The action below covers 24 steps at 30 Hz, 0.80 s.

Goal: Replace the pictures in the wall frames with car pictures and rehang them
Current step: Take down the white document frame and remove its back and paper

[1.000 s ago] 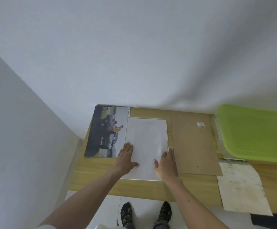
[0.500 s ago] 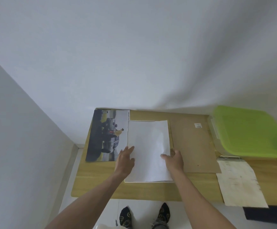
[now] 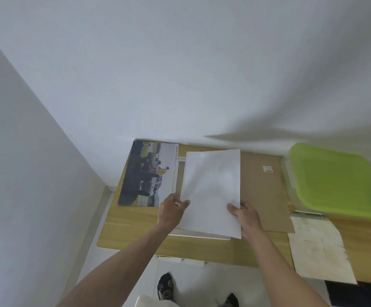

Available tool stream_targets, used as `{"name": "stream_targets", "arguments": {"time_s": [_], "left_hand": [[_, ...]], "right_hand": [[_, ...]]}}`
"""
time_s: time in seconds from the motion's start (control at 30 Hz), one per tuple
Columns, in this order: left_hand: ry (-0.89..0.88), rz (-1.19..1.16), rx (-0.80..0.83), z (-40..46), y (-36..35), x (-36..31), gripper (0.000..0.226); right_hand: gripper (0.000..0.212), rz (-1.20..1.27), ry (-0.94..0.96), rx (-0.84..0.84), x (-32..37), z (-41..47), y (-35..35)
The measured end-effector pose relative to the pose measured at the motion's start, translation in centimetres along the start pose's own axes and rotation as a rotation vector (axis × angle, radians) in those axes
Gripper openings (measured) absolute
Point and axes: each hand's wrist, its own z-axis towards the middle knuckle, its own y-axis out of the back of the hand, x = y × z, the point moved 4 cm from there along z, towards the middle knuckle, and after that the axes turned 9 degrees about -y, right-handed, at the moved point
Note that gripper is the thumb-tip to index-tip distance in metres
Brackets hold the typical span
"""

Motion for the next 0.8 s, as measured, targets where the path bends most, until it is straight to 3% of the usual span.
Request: {"name": "stream_targets", "arguments": {"time_s": [0.17,0.27,0.37,0.57,0.73,0.8], "left_hand": [[0.147,-0.214,0.004,-1.0,-1.4,-0.8,0.058],[0.189,-0.405,0.094,-2.1,-2.8,-1.7,0.036],[0.186,-0.513,0.159,-4.1,-4.5,-3.2,0.029],[0.110,-0.487,0.211,-6.3,-6.4,-5.7,0.025],[0.098,-0.340,0.372,-6.9,-8.2,-8.0,0.033],[0.098,-0.277,0.442,-6.8,-9.4,-9.3,0.035]], "right_hand": [[0.036,0.029,-0.018,0.084,0.4,0.1,3.0],[0.039,0.028,-0.031,0.174,0.8,0.1,5.9],[0.042,-0.013,-0.063,0.292,1.4,-0.2,9.4],[0.052,-0.145,-0.054,0.350,3.1,0.6,17.2],[0.086,-0.188,0.038,0.298,7.1,0.5,23.8],[0.072,-0.294,0.049,0.290,8.5,0.3,25.7]]}}
